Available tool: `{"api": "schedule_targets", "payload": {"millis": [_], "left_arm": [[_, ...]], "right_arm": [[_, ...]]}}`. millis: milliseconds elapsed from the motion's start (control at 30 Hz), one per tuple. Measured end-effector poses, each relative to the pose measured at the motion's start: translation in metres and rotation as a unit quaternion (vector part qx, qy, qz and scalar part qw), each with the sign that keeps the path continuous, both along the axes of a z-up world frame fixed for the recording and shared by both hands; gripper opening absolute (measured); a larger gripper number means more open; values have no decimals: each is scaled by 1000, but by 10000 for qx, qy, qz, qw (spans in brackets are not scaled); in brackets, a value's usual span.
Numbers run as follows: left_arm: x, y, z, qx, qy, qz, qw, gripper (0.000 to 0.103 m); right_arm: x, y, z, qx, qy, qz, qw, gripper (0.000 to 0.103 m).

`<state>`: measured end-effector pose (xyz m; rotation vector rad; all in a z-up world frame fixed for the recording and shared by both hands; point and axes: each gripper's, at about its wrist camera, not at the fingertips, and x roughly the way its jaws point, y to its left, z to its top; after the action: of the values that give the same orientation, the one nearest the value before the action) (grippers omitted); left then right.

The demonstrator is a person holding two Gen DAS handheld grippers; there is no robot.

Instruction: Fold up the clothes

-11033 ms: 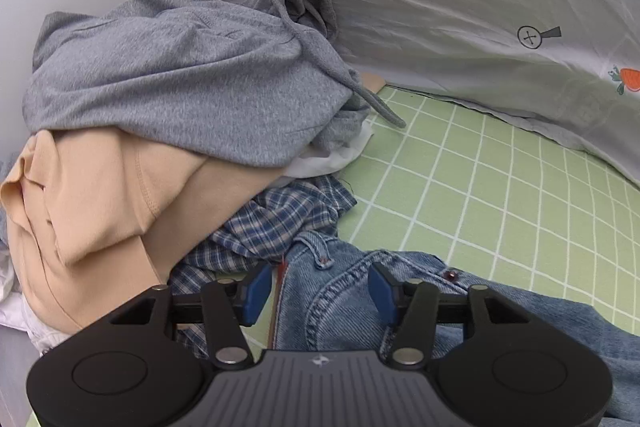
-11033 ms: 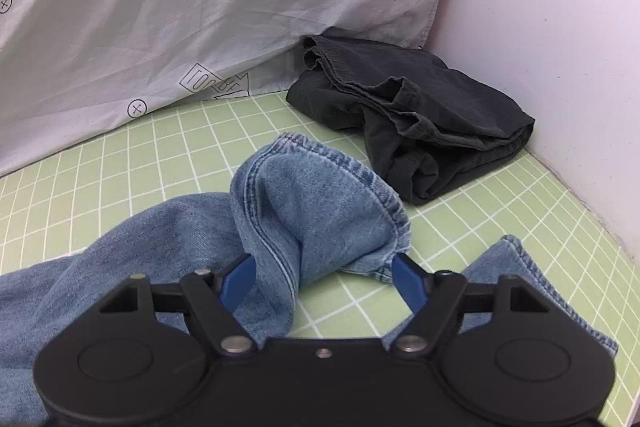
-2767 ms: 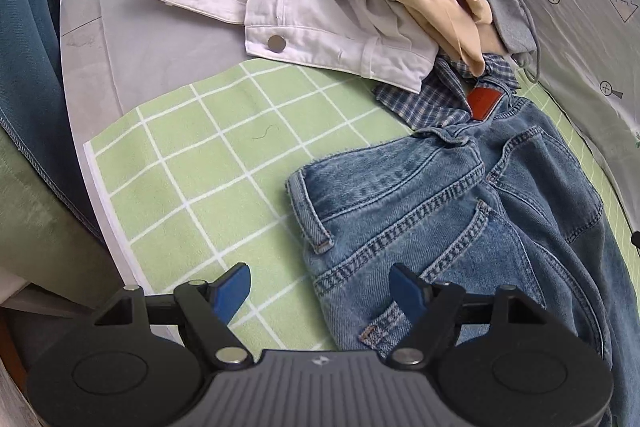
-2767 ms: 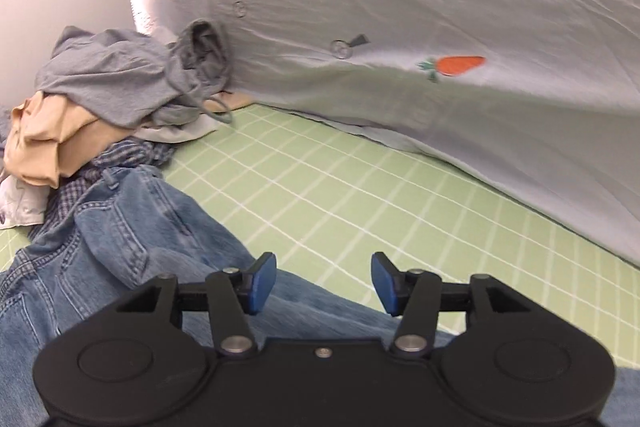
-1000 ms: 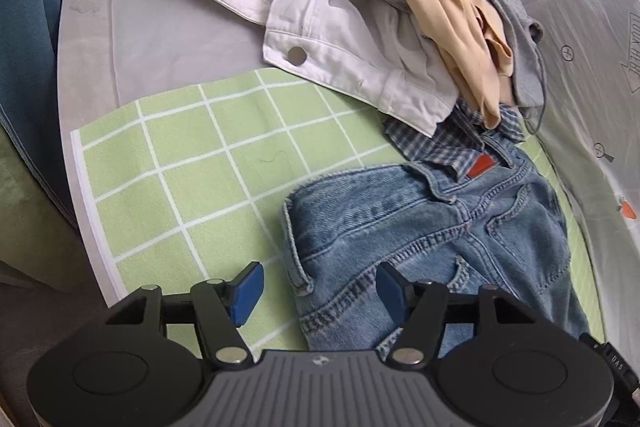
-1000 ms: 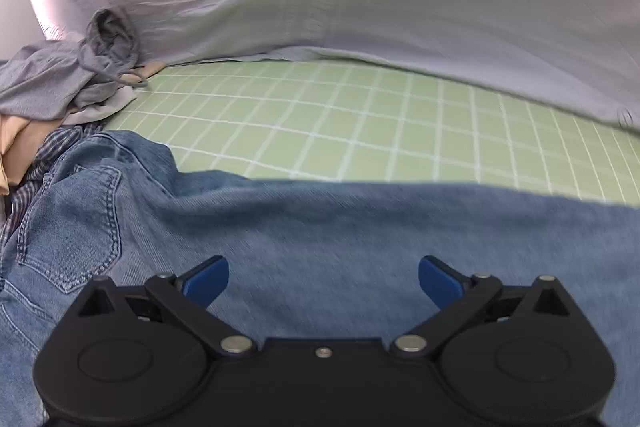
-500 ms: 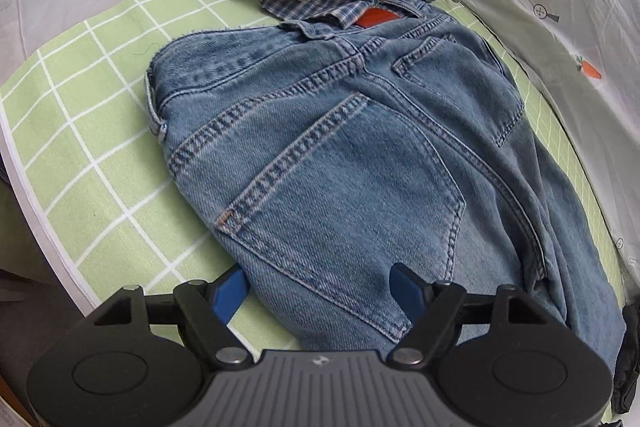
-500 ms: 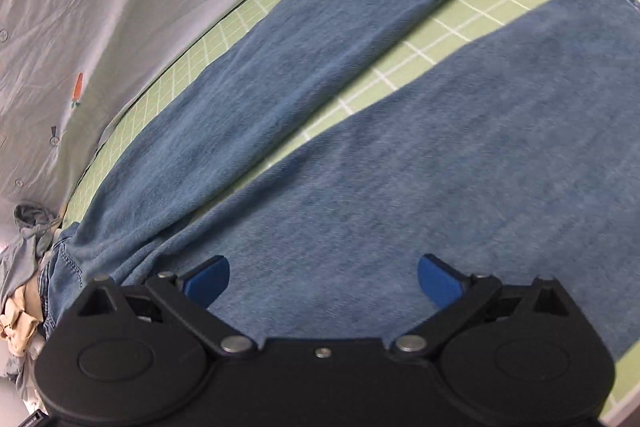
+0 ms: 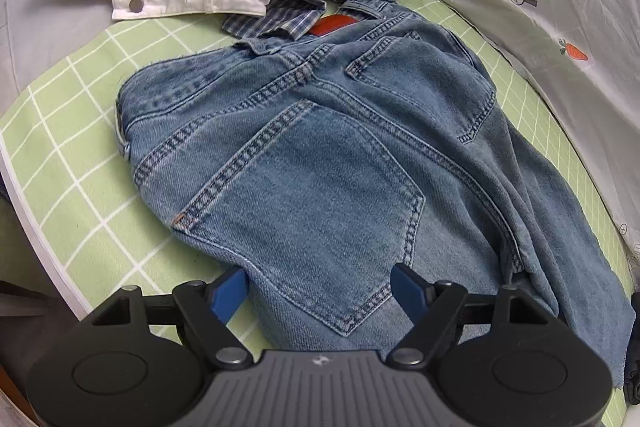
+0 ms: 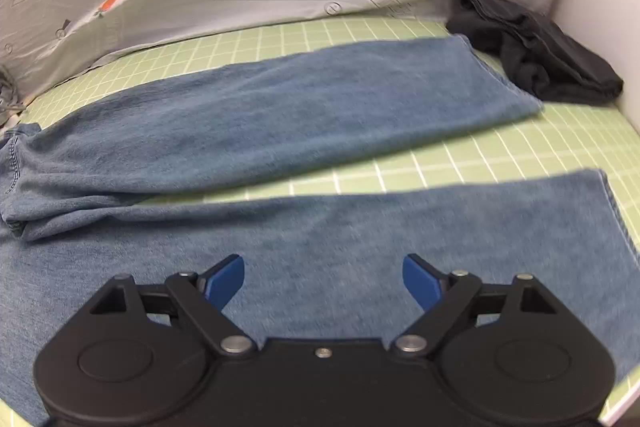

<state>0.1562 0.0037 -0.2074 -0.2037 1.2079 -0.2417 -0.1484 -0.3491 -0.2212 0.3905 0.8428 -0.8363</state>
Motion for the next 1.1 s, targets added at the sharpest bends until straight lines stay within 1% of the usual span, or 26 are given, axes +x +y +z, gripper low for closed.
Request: {"api": "schedule_targets", "payload": {"millis": [33, 67, 133, 200, 267, 300, 333, 367, 400, 467, 533, 600, 633, 700, 733, 800, 833, 867, 900, 967, 1000, 1033, 1100], "left_arm": [[5, -5, 3, 87, -57, -91, 9999, 79], [10, -11, 5, 180, -107, -182, 9996, 79], [21, -23, 16, 524, -344, -463, 9970, 79], [31, -31, 31, 835, -589, -753, 9919, 79], [45, -33, 45, 952, -835, -835, 9884, 79], [52, -33, 50, 939, -945, -857, 9874, 79], [63, -33, 53, 858, -1057, -890, 9867, 79], [75, -36, 56, 747, -1170, -958, 9857, 79], [85, -38, 57, 644, -1261, -1045, 9844, 79], [113, -54, 54, 500, -1352, -1286, 9812, 79], [140, -74, 47, 424, -1399, -1594, 9763, 79], [166, -95, 38, 343, -1458, -1917, 9699, 78], [177, -106, 33, 354, -1502, -2121, 9650, 78], [196, -128, 21, 598, -1579, -2548, 9521, 78], [203, -137, 16, 717, -1630, -2735, 9452, 78], [213, -150, 5, 862, -1739, -3180, 9280, 78], [218, -154, 1, 906, -1770, -3417, 9185, 78], [221, -159, -3, 949, -1799, -3670, 9077, 79], [223, -162, -5, 979, -1838, -3915, 8963, 79], [225, -169, -10, 1011, -1946, -4348, 8734, 79], [227, -172, -12, 996, -2001, -4539, 8626, 79], [230, -175, -14, 944, -2019, -4696, 8543, 79], [236, -180, -20, 806, -1992, -4979, 8402, 79]], "right_arm": [[19, 3, 4, -135, 37, 170, 9998, 87], [35, 3, 5, -232, 36, 336, 9992, 84], [68, 2, 6, -323, -4, 572, 9978, 80], [105, -1, 7, -347, -91, 744, 9966, 73], [141, -4, 9, -365, -208, 915, 9949, 62], [160, -5, 8, -342, -304, 1015, 9938, 59], [179, -5, 7, -316, -399, 1118, 9924, 57], [198, -4, 4, -255, -481, 1253, 9906, 52], [218, -3, 1, -197, -506, 1382, 9889, 46], [256, -1, -5, -72, -484, 1576, 9863, 41], [285, 3, -13, -90, -395, 1741, 9839, 40], [310, 7, -22, -174, -232, 1933, 9807, 41], [319, 9, -27, -250, -68, 1986, 9797, 41], [328, 10, -36, -347, 145, 1997, 9791, 46], [331, 9, -40, -380, 213, 1990, 9790, 51], [330, 6, -44, -387, 221, 1971, 9794, 60], [329, 6, -45, -408, 208, 1980, 9791, 62], [328, 6, -45, -444, 203, 2063, 9773, 66], [328, 6, -45, -513, 236, 2191, 9741, 68], [331, 9, -47, -722, 412, 2497, 9648, 74], [334, 9, -48, -805, 504, 2676, 9588, 75], [336, 9, -49, -846, 566, 2813, 9542, 75], [342, 3, -51, -752, 606, 3026, 9482, 75]]}}
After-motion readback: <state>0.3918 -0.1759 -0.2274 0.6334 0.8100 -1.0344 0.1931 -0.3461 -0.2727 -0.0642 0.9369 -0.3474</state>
